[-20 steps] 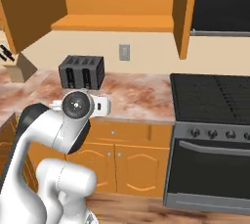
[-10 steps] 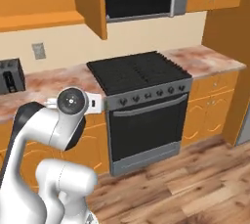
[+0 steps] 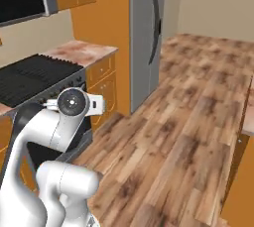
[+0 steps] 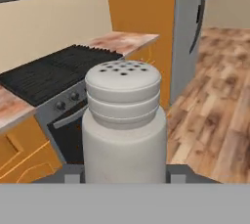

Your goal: Move the ketchup and shaker from the cabinet to the dining counter.

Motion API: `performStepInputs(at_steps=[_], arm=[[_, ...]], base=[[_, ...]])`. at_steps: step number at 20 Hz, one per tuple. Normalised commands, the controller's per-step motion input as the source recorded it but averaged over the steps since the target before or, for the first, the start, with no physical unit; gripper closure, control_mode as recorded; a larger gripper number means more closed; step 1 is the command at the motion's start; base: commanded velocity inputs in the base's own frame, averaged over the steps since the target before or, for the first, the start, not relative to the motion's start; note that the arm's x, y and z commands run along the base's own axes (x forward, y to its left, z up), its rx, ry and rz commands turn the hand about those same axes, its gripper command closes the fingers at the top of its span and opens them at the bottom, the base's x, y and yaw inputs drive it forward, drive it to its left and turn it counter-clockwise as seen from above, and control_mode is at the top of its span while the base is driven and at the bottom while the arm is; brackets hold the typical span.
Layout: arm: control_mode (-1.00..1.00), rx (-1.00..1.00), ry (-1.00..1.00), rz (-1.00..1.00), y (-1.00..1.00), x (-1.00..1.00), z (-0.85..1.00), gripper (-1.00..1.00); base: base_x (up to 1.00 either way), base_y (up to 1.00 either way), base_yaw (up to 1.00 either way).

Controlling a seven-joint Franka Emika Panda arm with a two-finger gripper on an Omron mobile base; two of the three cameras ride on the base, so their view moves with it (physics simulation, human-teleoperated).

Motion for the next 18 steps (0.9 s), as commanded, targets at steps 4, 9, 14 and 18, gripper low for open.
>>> performStepInputs(at_steps=[4,9,14,18], arm=[[1.00,0.00,0.00,0.00,0.00,0.00,0.00,1.00],[1.00,0.00,0.00,0.00,0.00,0.00,0.00,1.00],[1.00,0.00,0.00,0.00,0.00,0.00,0.00,1.00],[1.00,0.00,0.00,0.00,0.00,0.00,0.00,1.00]], base=[[-0.01,0.01,-0.98],[0.03,-0.18,-0.78],[0.25,-0.58,-0.24],[0.43,-0.66,0.02]])
